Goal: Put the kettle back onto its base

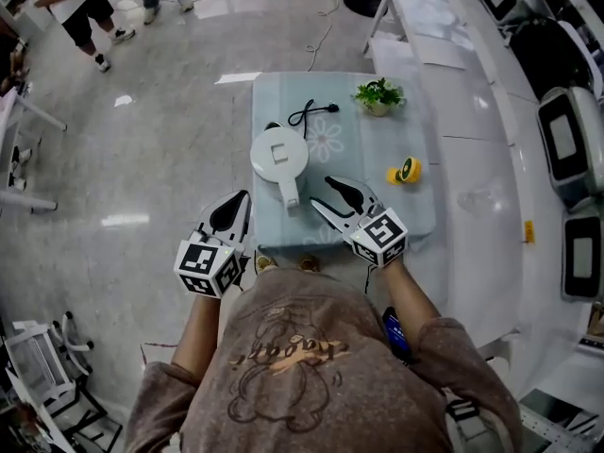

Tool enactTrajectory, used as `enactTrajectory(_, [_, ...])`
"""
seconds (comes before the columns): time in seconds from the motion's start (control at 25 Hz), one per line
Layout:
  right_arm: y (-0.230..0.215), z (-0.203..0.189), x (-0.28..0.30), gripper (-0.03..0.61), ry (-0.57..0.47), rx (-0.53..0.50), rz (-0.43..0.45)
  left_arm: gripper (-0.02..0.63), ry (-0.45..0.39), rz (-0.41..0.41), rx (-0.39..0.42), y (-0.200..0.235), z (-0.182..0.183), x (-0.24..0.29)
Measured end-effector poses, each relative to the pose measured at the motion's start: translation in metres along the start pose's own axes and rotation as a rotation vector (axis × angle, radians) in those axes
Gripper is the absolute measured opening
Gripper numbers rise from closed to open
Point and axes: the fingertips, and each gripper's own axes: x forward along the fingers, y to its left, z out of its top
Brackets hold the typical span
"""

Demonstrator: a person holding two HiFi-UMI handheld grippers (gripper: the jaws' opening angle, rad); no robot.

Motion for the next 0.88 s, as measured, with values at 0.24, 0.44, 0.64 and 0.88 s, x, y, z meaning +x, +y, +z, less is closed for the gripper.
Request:
enactTrajectory(0.24, [-0.021,0.050,-0.029,0.196,-0.092,0.029,-0.114,0.017,-0.030,-0.015,0.022,0.001,0.022,0.004])
enactTrajectory(0.44, [-0.032,0.073,-0.052,0.144,-0.185,0.021,-0.212,0.017,-0.081,0.011,0.025,0.009,0.037,0.006])
enactTrajectory(0.64, [-0.043,0.069,-0.070,0.086,-0.215,0.038,-0.325,0.015,-0.137,0.040,0.029,0.017,0.041,0.005])
enactTrajectory(0.88, [-0.050,0.049,-0.072,0.018,-0.200,0.063,-0.417,0.015,-0.177,0.071,0.016,0.025,0.032,-0.002])
